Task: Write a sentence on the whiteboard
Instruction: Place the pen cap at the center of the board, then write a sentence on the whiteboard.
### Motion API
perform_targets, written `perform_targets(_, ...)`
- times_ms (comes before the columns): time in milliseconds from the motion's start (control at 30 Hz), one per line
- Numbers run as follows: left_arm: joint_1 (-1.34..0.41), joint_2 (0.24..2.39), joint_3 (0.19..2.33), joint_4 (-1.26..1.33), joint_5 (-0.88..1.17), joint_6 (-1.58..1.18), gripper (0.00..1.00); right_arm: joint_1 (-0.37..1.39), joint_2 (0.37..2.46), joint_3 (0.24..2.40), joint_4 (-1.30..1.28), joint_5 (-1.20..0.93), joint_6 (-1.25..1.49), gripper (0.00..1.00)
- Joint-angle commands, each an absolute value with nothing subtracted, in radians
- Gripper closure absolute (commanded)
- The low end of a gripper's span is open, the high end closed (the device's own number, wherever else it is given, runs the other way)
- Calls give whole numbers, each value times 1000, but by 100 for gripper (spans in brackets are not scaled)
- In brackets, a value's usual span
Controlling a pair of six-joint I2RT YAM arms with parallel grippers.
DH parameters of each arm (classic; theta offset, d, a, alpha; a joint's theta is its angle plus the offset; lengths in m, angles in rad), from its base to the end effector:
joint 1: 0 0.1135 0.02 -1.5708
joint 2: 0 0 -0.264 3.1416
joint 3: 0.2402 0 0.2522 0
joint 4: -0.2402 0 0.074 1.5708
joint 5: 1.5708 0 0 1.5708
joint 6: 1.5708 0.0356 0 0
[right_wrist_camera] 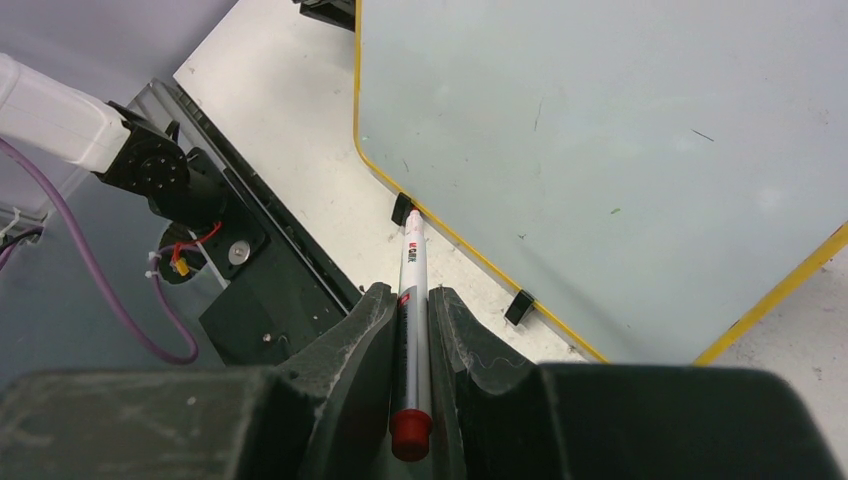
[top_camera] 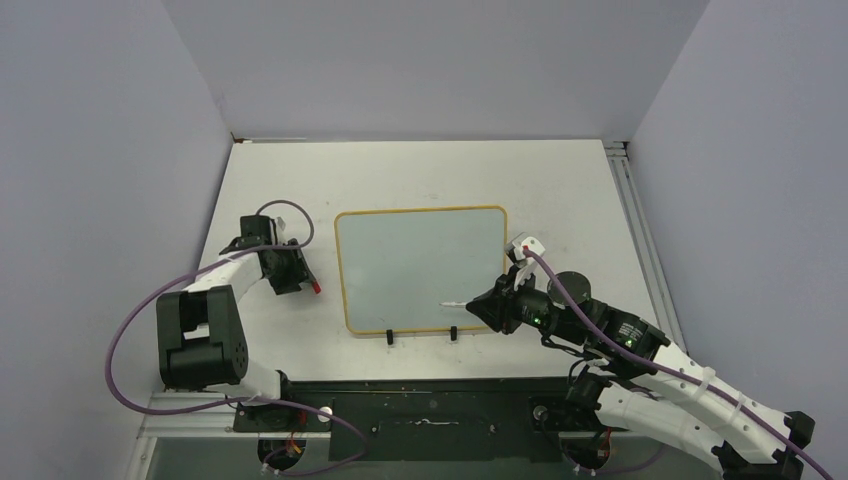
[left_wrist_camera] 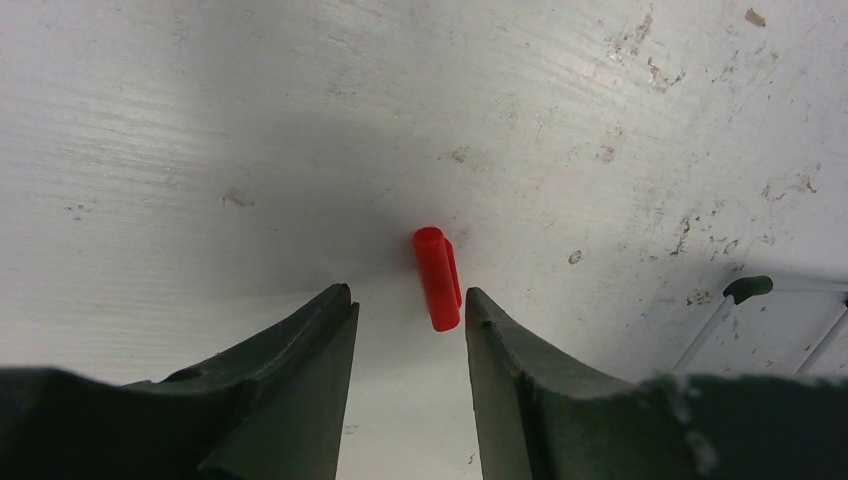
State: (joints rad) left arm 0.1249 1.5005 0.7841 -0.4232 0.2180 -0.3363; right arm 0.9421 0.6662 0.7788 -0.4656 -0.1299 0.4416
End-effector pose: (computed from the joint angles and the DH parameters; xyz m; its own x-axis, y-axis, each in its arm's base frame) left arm 0.2699 0.0261 0.1624 -0.8404 -0.4302 -0.3297 -0.3276 0.8877 -0.3234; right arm 0.0855 0.1254 0.3260 -0.5571 -0.0456 -0.8292 -0.7028 0.5578 0.4415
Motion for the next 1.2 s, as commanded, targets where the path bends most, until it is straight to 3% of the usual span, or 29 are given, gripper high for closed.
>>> perform_targets(0,126,1439,825,-423,218,-326,57,943,657,782,-440,-109,449,95)
perform_targets(333,174,1175,768,-321,248,-345,38,943,652,806,-455,-80,455,95)
perform_targets(400,191,1122,756,-296,250,-351,29,943,653,812,-449,-78,456,95)
perform_targets(500,197,1057,748,-254,289,-347,27,943,655,811,-414,-82,465,95)
perform_targets(600,197,1007,740,-211,367,-357,16,950,659,797,-354,-81,477,95)
perform_targets(833,198,899,732,-156,444,-416,15,1048,730,809,-219,69,489,95)
perform_targets(1167,172,832,643,72,745,-509,15,1239,928,838,54,338,441,95)
